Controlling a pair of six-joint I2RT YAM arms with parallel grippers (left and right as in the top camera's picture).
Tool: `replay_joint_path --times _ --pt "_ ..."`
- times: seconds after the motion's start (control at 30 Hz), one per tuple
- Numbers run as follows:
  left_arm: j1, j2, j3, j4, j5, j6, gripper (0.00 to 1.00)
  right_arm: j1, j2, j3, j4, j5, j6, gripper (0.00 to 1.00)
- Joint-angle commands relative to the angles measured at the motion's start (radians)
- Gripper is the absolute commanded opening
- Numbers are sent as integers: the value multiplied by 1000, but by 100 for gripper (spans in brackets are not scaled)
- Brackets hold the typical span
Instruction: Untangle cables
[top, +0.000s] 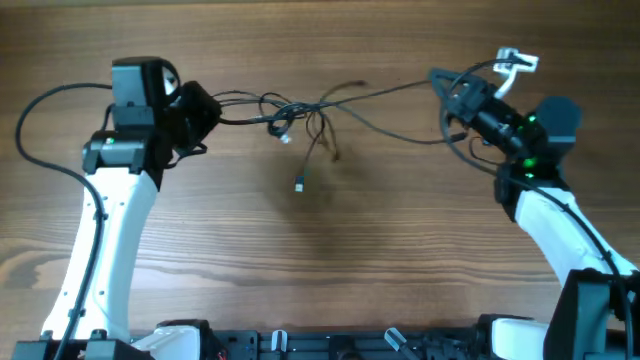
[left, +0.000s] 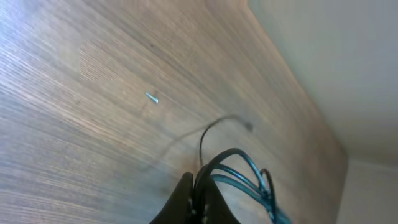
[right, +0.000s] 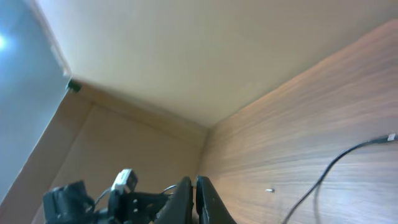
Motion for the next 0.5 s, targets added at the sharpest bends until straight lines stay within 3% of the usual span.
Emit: replay_joint_path --times 0.0,0.03,0.1,0.13,0.3,0.47 --pt "64 2 10 71 124 40 4 -84 -19 12 -155 86 -142 5" --pt "66 2 10 127 251 105 4 -87 -19 12 -245 96 -206 12" --pt "57 2 10 202 482 265 4 -85 -19 12 -356 79 -296 46" --pt "44 2 10 229 594 350 4 -79 -19 12 -418 53 -353 55" --pt "-51 2 10 262 654 405 4 -9 -19 12 -461 -148 -504 69" --pt "-108 2 10 424 673 251 4 90 -19 12 -435 -245 -548 72"
